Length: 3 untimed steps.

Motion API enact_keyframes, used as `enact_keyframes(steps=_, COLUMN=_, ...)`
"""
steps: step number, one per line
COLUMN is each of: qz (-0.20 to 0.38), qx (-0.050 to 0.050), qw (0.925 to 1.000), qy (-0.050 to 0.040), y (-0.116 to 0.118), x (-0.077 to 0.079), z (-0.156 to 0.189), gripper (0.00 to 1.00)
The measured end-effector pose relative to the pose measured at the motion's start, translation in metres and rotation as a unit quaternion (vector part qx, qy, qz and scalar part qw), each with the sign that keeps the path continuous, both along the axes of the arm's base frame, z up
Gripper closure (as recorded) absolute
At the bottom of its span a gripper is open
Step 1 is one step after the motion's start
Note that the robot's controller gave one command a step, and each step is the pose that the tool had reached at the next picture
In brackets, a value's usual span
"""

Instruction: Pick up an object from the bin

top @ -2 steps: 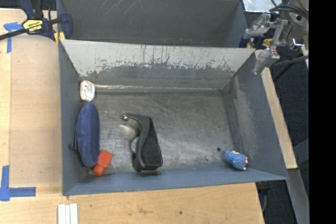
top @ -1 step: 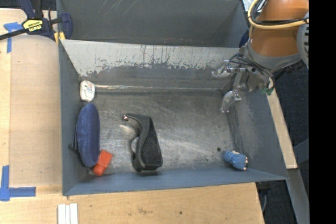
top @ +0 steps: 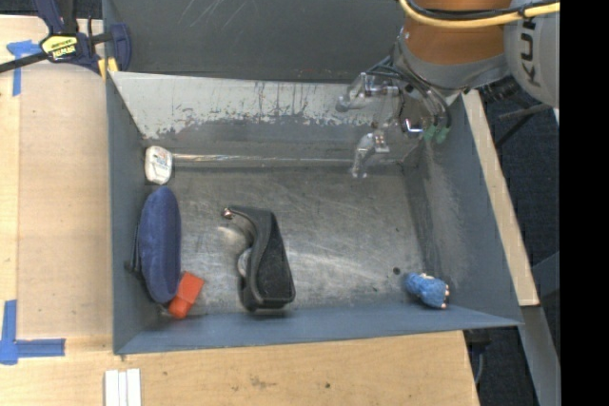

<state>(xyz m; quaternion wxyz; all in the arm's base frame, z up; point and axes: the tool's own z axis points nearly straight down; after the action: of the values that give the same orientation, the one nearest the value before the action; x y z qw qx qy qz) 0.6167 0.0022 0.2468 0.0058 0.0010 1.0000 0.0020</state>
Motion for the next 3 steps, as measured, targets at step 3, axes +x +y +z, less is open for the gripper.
enact_keyframes(steps=3, qz=0.025, qx=-0.001, qw=0.9997, qy=0.0021, y=0.132, x=-0.093, z=-0.081, gripper=0.00)
